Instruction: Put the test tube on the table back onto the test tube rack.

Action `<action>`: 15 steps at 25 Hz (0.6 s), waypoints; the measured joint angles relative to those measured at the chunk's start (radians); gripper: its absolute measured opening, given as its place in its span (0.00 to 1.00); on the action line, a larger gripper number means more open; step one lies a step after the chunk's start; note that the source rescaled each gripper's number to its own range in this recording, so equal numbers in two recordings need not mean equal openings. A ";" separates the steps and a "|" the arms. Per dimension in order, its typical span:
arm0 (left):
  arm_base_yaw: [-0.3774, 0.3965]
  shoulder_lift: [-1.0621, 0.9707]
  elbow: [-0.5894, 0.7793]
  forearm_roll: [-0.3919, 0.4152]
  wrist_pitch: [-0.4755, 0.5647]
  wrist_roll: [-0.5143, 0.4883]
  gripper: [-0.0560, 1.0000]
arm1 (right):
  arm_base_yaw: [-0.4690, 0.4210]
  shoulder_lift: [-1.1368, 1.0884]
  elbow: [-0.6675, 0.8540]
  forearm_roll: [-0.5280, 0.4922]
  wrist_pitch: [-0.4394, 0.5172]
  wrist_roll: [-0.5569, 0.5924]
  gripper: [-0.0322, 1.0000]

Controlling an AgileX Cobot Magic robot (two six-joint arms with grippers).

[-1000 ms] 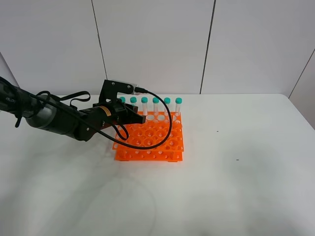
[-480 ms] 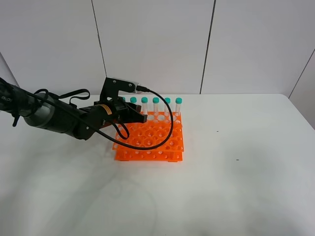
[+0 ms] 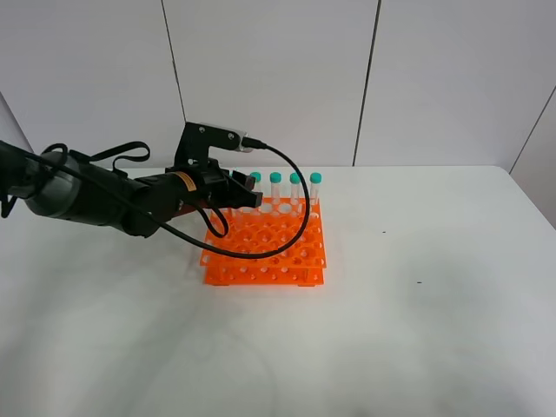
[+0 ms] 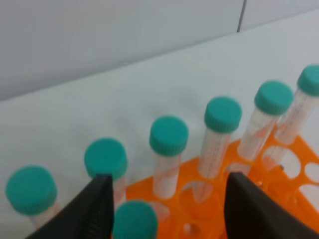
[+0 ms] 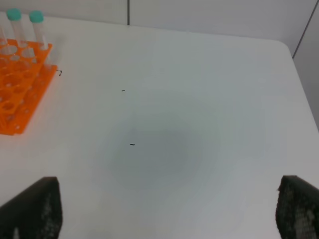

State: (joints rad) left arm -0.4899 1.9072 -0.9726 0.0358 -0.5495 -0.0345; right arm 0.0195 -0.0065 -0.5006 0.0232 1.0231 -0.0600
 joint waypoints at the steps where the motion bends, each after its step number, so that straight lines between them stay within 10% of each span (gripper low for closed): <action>1: 0.000 -0.010 0.000 0.000 0.002 0.000 0.69 | 0.000 0.000 0.000 0.000 0.000 0.000 0.94; 10: 0.000 -0.155 0.000 0.002 0.113 0.005 0.80 | 0.000 0.000 0.000 0.001 0.000 0.001 0.94; 15: 0.000 -0.202 -0.110 0.003 0.538 0.006 0.98 | 0.000 0.000 0.000 0.001 0.000 0.001 0.94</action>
State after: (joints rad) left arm -0.4899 1.7048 -1.0822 0.0390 -0.0117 -0.0282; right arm 0.0195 -0.0065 -0.5006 0.0242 1.0231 -0.0591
